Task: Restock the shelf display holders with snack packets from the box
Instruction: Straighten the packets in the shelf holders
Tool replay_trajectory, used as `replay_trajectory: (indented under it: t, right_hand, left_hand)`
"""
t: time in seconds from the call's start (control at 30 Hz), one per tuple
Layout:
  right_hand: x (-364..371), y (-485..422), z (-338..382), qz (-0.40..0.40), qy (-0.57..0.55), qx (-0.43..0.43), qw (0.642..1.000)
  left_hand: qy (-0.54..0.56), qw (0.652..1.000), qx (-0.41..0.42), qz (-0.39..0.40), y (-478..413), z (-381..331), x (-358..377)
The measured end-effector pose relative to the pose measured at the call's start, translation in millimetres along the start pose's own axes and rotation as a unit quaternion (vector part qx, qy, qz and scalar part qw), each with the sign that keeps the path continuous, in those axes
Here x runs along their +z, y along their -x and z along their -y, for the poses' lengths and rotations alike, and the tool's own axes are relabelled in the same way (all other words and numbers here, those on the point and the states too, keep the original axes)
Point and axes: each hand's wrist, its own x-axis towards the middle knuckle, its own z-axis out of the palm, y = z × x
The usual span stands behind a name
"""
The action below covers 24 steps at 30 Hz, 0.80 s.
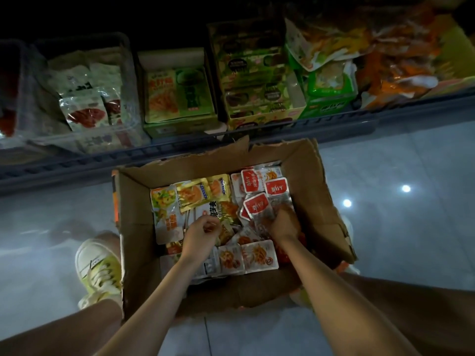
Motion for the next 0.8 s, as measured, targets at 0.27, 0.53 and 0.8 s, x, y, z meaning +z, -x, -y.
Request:
replay_trajectory:
  t: [0.27, 0.53, 0.8]
  right_hand:
    - [-15, 2, 25, 0.051, -0.373, 0.02, 0.926]
    - [-30, 23, 39, 0.18, -0.431, 0.043, 0.883]
    - [17, -32, -11, -0.032, -0.025, -0.005, 0.999]
  left_hand:
    - [0.109, 0.993, -0.051, -0.004, -7, -23, 8]
    - [0.229, 0.97, -0.067, -0.04, -18, -27, 10]
    - [0.254, 0.96, -0.083, -0.081, -28, -12, -5]
